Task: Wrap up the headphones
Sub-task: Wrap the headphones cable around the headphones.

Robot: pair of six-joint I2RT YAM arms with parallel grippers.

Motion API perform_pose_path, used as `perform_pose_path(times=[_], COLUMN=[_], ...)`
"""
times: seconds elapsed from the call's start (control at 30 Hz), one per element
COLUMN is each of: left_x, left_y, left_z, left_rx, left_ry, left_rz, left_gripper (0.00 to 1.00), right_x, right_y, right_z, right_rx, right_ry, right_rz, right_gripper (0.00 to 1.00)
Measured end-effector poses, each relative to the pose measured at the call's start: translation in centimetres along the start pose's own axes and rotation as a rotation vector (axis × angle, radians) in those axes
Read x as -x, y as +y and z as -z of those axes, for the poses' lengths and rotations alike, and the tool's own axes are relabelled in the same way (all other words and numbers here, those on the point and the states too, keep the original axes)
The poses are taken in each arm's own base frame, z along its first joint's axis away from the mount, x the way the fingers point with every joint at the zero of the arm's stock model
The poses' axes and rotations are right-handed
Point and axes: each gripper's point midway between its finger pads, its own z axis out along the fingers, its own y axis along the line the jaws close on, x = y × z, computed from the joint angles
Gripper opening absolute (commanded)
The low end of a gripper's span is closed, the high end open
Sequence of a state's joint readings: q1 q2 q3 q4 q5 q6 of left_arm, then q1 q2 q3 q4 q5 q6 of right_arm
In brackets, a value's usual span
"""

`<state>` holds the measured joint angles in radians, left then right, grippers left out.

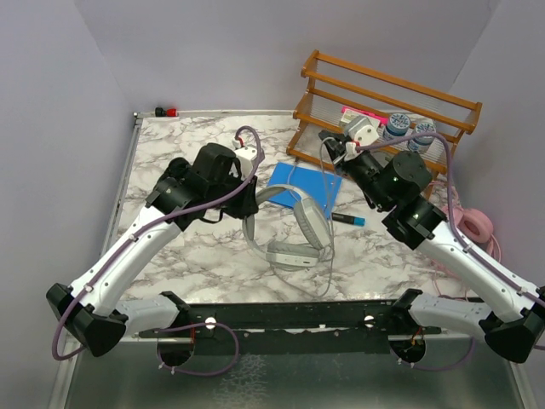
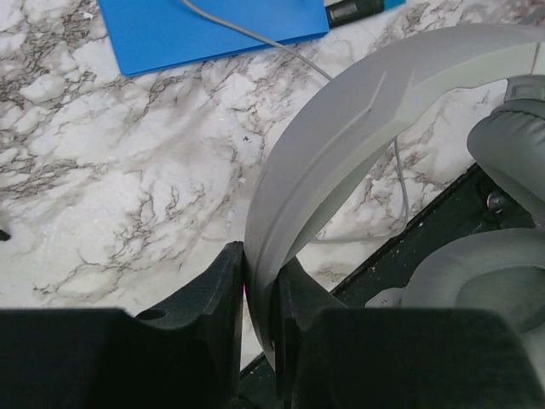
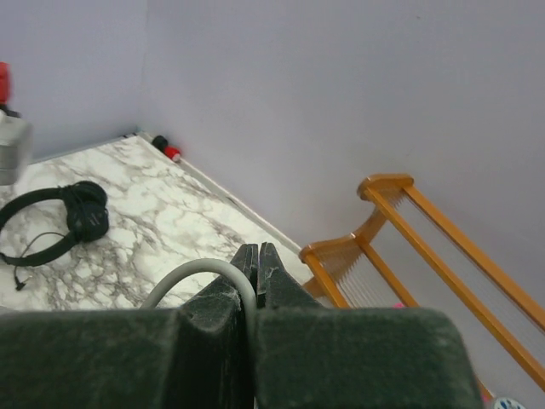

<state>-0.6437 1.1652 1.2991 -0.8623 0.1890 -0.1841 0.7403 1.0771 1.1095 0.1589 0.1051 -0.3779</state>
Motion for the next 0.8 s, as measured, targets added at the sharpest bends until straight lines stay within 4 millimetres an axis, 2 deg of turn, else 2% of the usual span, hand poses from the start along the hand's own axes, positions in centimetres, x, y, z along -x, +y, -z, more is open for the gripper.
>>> perform_pose_path(times=[0.27, 0.37, 0.53, 0.63, 0.8], left_x=[-1.1, -1.6, -1.8, -1.8, -1.0], left_y=[-1.5, -1.8, -2.3, -2.9, -4.0], left_z=[-1.7, -2.4, -2.8, -2.6, -1.2], left_rx=[-0.102, -0.131, -0.159, -0.192, -0.244], left_ry=[0.085, 0.117, 0.139, 0.14, 0.089], left_rz=[0.017, 0.025, 0.032, 0.03, 0.015], left_gripper=[0.0, 0.0, 0.0, 0.0, 0.0], right_x=[2.1, 3.1, 3.5, 2.6, -1.5], right_y=[3.3, 3.8, 3.9, 3.3, 2.5], right_z=[1.1, 1.3, 0.5, -0.6, -2.2], right_rx=[0.179, 0.218, 0.226, 0.182, 0.084], right_ry=[-0.163, -0.204, -0.211, -0.172, -0.052], right_rz=[0.028, 0.037, 0.038, 0.033, 0.003], right_gripper=[0.01, 0.01, 0.01, 0.01, 0.02])
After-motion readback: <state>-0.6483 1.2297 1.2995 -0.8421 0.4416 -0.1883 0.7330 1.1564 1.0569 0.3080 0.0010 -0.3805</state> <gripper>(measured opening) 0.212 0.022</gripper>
